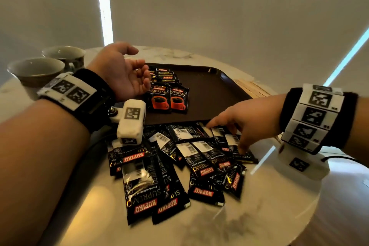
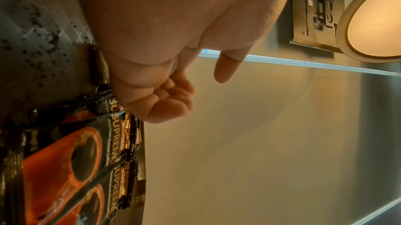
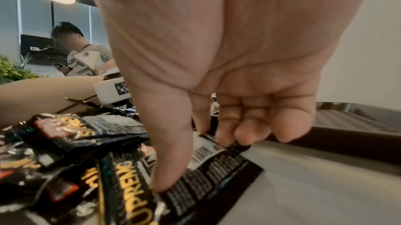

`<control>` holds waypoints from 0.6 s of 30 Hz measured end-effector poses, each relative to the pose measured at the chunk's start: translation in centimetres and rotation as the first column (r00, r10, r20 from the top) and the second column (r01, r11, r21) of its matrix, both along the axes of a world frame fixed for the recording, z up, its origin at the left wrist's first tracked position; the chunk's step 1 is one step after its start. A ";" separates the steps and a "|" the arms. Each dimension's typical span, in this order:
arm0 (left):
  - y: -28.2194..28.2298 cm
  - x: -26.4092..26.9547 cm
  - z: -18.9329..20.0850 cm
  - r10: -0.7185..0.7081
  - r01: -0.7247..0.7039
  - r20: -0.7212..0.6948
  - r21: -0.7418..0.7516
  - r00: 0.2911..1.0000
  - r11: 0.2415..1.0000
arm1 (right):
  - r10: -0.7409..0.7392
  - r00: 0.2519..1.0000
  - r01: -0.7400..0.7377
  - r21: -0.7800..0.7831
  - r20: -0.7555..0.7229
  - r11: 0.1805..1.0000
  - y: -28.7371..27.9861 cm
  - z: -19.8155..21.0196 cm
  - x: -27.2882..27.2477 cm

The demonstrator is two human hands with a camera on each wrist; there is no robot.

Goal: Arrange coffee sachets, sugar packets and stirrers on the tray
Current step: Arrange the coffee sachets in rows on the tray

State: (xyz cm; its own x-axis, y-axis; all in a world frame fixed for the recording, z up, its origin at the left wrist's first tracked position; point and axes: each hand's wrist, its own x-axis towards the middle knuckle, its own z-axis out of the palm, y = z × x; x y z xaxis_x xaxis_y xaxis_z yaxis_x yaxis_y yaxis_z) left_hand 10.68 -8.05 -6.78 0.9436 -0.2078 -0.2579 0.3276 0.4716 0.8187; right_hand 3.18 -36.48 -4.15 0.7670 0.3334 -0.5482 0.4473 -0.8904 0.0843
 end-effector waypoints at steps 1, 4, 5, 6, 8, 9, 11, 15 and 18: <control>0.0 0.0 0.1 -0.003 0.003 0.001 0.004 1.000 1.000 | -0.019 1.000 0.019 0.012 -0.002 1.000 0.0 0.0 0.1; -0.1 -0.2 0.2 -0.004 0.004 0.003 0.004 1.000 1.000 | -0.023 1.000 0.022 0.021 0.009 1.000 -0.2 -0.1 0.4; -0.2 -0.2 0.2 -0.004 0.004 0.003 0.005 1.000 1.000 | -0.023 1.000 0.023 0.020 0.007 1.000 -0.3 -0.1 0.5; -0.2 -0.2 0.1 -0.004 0.004 0.003 0.006 1.000 1.000 | -0.025 1.000 0.025 0.023 0.003 0.999 -0.4 -0.2 0.6; -0.3 -0.3 0.0 -0.013 0.013 0.004 0.012 1.000 1.000 | -0.026 1.000 0.026 0.044 -0.005 0.999 -0.5 -0.2 0.6; -0.2 -0.3 0.0 -0.021 0.021 0.005 0.016 1.000 1.000 | -0.021 1.000 0.021 0.054 -0.009 0.998 -0.5 -0.3 0.7; -0.1 -0.2 -0.1 -0.034 0.033 0.003 0.020 0.999 0.999 | -0.011 1.000 0.012 0.049 -0.015 0.999 -0.5 -0.4 0.8; 0.1 -0.1 -0.1 -0.035 0.035 0.000 0.015 0.999 0.999 | 0.003 1.000 -0.003 -0.008 -0.022 1.000 -0.4 -0.5 1.0; 0.1 -0.1 -0.1 -0.032 0.032 0.002 0.023 0.999 0.999 | 0.061 0.997 -0.060 -0.034 0.042 0.998 -0.1 0.0 1.2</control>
State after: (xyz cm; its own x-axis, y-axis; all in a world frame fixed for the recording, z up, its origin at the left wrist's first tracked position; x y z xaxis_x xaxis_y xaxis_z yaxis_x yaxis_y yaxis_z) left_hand 10.61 -7.99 -6.88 0.9372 -0.2323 -0.2603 0.3401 0.4417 0.8302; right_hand 4.38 -36.58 -4.10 0.7692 0.3622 -0.5265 0.4953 -0.8584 0.1331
